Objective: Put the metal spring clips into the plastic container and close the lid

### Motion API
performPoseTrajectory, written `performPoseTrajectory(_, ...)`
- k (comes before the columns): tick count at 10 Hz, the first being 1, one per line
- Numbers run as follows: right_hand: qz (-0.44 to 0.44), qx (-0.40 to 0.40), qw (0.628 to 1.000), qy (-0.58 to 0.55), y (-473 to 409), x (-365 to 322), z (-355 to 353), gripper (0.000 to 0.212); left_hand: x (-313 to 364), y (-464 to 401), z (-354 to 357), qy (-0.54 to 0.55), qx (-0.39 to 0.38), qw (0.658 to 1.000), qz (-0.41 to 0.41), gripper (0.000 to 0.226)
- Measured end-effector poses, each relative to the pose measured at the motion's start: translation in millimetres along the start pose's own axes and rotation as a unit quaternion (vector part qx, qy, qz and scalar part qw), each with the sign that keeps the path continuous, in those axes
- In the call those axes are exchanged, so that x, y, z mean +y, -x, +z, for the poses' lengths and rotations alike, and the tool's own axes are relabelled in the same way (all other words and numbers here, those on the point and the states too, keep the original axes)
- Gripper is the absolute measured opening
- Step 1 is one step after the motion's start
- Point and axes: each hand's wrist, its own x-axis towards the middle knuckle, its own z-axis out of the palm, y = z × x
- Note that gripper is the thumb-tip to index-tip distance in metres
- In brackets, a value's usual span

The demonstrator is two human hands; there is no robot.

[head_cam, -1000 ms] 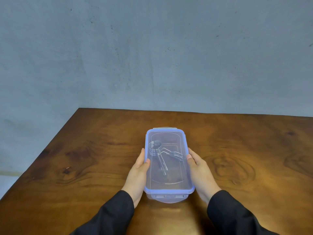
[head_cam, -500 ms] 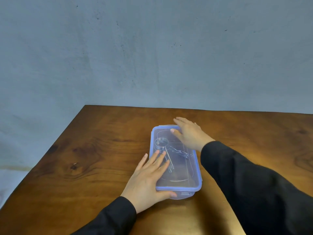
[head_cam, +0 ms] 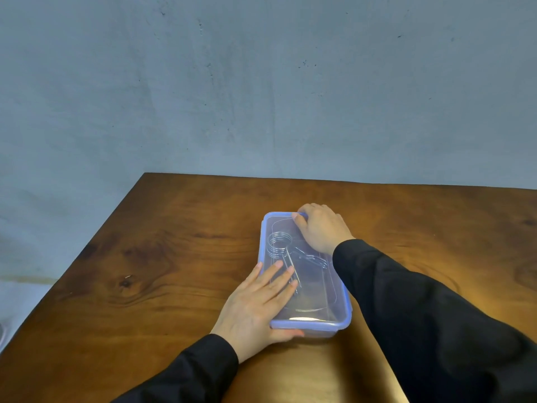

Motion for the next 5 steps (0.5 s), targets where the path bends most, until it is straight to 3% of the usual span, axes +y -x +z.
performPoseTrajectory(3, 0.010, 0.011, 1.000, 0.003, 0, 1, 3, 0.042, -1, 2, 0, -0.007, -0.003, 1.000, 0.002, 0.072)
performPoseTrajectory(5, -0.033, -0.011, 0.996, -0.079, 5, 13, -3, 0.051, -5, 2, -2, 0.023, -0.057, 0.998, 0.004, 0.094)
